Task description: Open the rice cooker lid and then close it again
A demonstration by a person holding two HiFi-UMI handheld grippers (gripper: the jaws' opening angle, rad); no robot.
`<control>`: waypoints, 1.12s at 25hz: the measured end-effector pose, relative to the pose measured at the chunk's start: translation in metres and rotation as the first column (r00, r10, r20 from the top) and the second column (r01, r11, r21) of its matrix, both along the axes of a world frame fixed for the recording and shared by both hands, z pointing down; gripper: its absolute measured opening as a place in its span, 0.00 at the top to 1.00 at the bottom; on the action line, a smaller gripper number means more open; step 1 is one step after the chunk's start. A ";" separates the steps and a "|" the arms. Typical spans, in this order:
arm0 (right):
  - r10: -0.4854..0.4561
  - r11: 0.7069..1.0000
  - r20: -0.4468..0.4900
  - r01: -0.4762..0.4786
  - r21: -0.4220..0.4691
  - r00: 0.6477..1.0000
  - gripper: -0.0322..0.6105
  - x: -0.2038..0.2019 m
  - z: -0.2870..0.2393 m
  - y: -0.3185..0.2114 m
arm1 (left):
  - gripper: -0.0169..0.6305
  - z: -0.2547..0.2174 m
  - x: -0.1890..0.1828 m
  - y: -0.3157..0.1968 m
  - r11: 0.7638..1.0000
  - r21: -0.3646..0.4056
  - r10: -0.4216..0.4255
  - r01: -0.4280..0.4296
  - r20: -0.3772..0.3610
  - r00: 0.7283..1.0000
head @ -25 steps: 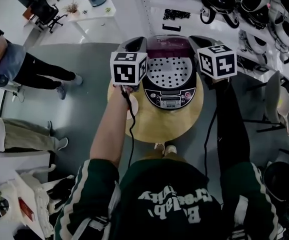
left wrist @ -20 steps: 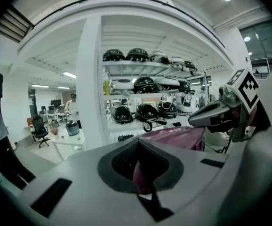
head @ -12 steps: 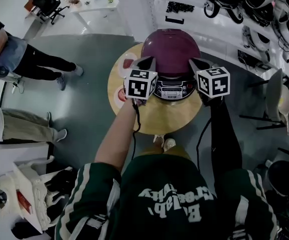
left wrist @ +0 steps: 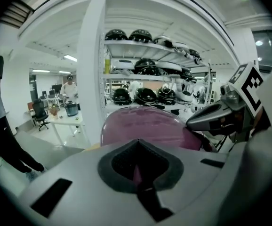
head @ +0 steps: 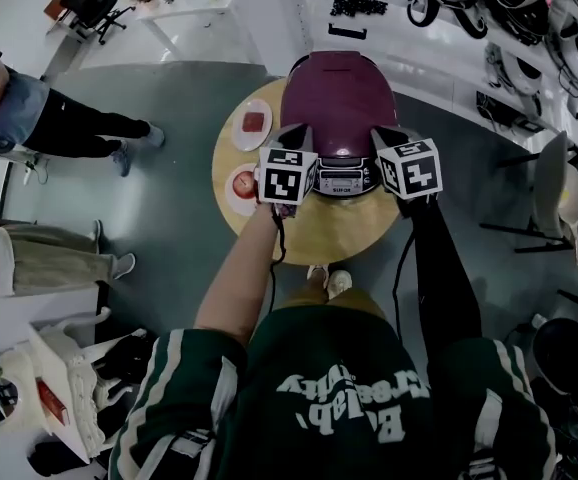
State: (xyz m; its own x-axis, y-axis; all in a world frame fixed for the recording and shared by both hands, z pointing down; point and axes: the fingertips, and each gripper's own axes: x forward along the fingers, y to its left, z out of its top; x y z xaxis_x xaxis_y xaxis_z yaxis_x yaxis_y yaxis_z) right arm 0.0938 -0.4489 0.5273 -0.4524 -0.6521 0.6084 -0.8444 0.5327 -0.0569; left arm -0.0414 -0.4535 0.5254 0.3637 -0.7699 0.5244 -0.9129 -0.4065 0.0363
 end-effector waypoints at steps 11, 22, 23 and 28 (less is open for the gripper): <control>0.042 0.998 0.160 -0.049 0.038 0.986 0.94 0.004 -0.004 0.000 | 0.98 -0.002 -0.001 0.001 0.997 0.064 -0.035 0.036 -0.027 0.999; -0.002 0.944 0.201 -0.065 0.324 0.980 0.94 0.005 -0.075 0.038 | 0.98 -0.038 0.001 0.041 0.981 0.190 -0.045 0.038 0.033 0.998; -0.003 0.939 0.210 -0.070 0.337 0.978 0.94 0.005 -0.080 0.043 | 0.98 -0.046 0.002 0.046 0.977 0.210 -0.048 0.042 0.026 0.999; 0.006 0.902 0.247 -0.112 0.418 0.969 0.95 0.006 -0.109 0.069 | 0.98 -0.090 -0.001 0.075 0.952 0.299 -0.060 0.071 -0.045 0.997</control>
